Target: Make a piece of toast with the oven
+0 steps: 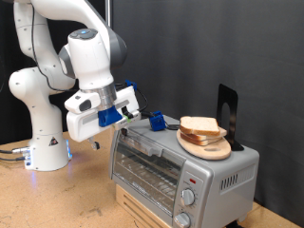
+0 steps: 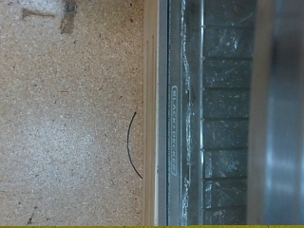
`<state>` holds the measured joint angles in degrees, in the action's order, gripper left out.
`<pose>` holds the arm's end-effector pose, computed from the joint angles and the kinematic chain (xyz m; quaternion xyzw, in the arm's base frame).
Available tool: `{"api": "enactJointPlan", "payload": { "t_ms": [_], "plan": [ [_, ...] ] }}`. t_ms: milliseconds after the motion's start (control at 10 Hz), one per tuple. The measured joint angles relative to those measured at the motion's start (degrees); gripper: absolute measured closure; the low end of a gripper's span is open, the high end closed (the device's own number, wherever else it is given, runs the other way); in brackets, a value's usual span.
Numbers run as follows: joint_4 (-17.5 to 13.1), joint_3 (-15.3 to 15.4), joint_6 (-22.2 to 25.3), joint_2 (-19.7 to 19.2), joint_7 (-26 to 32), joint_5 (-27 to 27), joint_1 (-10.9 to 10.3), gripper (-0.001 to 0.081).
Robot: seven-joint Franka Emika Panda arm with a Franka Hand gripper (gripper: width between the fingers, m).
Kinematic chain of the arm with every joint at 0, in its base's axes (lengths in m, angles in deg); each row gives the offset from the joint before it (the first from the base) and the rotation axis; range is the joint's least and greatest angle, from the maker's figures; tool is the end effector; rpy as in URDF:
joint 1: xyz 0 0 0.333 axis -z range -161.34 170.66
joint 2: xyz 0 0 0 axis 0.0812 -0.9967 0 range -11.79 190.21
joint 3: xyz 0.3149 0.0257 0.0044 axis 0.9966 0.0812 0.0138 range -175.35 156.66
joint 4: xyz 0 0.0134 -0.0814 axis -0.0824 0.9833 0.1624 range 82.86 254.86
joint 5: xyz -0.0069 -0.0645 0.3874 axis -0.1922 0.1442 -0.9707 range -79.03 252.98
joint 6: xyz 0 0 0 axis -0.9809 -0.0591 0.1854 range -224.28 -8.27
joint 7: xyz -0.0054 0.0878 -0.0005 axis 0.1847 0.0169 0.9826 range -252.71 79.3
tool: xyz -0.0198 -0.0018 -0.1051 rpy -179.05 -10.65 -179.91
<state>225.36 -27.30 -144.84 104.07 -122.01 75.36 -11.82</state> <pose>0.4361 -0.0067 0.3603 -0.9196 0.3757 0.0090 0.1145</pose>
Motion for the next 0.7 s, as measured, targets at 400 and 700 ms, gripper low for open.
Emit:
{"api": "enactJointPlan", "payload": {
  "t_ms": [400, 700],
  "plan": [
    [0.7, 0.9, -0.1, 0.3, 0.4, -1.7, -1.1, 0.0124],
    [2.3, 1.4, -0.4, 0.6, 0.2, -1.4, -1.1, 0.0124]
  ]
}}
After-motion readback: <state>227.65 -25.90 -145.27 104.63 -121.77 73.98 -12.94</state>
